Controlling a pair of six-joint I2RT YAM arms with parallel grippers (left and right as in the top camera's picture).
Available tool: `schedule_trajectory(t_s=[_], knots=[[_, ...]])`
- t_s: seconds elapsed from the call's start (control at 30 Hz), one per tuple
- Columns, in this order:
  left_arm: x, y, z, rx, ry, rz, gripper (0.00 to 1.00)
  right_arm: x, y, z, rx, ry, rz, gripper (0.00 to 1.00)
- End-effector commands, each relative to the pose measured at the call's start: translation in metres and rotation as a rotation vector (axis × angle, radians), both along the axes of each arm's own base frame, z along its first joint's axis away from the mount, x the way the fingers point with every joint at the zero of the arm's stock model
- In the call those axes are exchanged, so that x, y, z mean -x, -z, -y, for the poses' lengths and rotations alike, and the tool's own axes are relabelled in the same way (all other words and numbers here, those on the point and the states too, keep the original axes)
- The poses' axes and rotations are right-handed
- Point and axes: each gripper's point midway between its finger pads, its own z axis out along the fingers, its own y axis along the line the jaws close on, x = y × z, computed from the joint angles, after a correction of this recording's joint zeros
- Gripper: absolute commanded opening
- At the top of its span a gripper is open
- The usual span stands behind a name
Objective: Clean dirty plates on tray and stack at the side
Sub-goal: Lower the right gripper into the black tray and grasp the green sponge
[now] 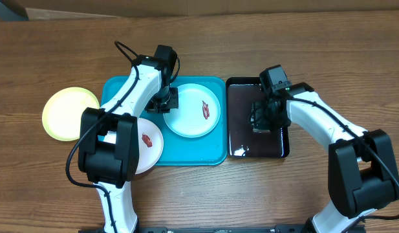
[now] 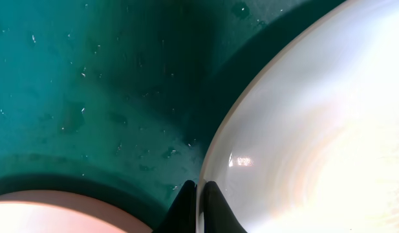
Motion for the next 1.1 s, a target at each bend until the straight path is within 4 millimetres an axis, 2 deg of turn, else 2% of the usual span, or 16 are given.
schedule_trajectory(t_s=[0.0,0.1,0.2,0.27,0.4,0.47,0.63,0.77,0.87,1.07], knots=[[-0.004,-0.011,-0.003,-0.015,0.013,0.038,0.05,0.003,0.007,0.003,0.014,-0.003,0.004,0.69],[-0.004,-0.011,-0.003,-0.015,0.013,0.039,0.05,0.003,0.009,0.002,0.012,-0.003,0.009,0.68],[-0.004,-0.011,-0.003,-0.015,0.013,0.039,0.05,0.001,0.008,0.002,0.009,-0.003,0.018,0.56],[-0.004,-0.011,-0.003,-0.015,0.013,0.039,0.05,0.001,0.008,0.0,-0.002,-0.005,0.015,0.4],[-0.004,-0.011,-0.003,-0.015,0.013,0.04,0.06,-0.004,0.004,-0.004,-0.021,-0.008,0.029,0.19],[-0.004,-0.011,-0.003,-0.015,0.012,0.04,0.06,-0.008,-0.001,-0.006,-0.024,-0.008,0.037,0.04],[-0.005,-0.011,-0.003,-0.017,0.015,0.045,0.07,-0.014,-0.021,-0.007,-0.022,-0.008,0.03,0.04],[-0.007,-0.011,-0.002,-0.016,0.014,0.05,0.12,-0.015,-0.033,-0.011,-0.036,-0.012,0.014,0.04],[-0.008,-0.011,-0.003,-0.015,0.013,0.055,0.17,-0.015,-0.038,-0.013,-0.043,-0.013,0.01,0.04],[-0.009,-0.011,-0.002,-0.014,0.013,0.061,0.18,-0.012,-0.038,-0.015,-0.059,-0.016,-0.005,0.04]])
